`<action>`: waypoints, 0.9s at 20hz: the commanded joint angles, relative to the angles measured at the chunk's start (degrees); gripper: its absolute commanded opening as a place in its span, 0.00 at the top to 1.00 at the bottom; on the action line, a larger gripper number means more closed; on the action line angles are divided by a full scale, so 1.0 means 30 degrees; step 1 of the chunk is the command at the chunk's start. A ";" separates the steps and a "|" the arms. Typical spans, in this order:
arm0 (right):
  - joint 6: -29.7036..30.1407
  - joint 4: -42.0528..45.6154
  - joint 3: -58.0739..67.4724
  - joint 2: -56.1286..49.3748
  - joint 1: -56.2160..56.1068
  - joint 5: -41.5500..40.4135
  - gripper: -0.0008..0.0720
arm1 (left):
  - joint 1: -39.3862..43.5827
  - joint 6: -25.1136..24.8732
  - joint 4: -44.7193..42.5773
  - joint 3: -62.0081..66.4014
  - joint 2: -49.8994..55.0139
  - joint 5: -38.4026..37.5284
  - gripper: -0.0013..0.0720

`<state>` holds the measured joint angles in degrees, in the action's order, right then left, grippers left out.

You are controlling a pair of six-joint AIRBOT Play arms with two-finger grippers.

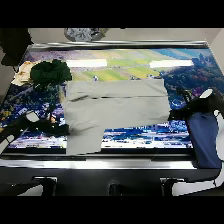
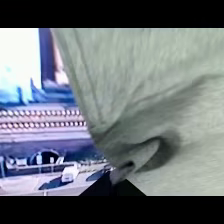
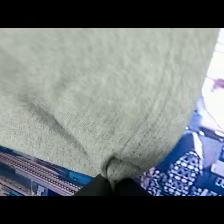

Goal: Fold the shirts.

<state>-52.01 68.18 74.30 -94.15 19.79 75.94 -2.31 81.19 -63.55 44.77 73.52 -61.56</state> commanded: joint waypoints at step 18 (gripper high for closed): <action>-0.5625 -0.1902 1.1300 -0.7490 -0.2856 -0.7482 0.92 | -0.0670 0.2696 0.2710 1.8411 1.2553 0.2477 0.94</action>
<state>-66.26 63.20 106.52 -111.90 11.51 54.87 -4.25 88.62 -57.52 96.14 104.40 -54.37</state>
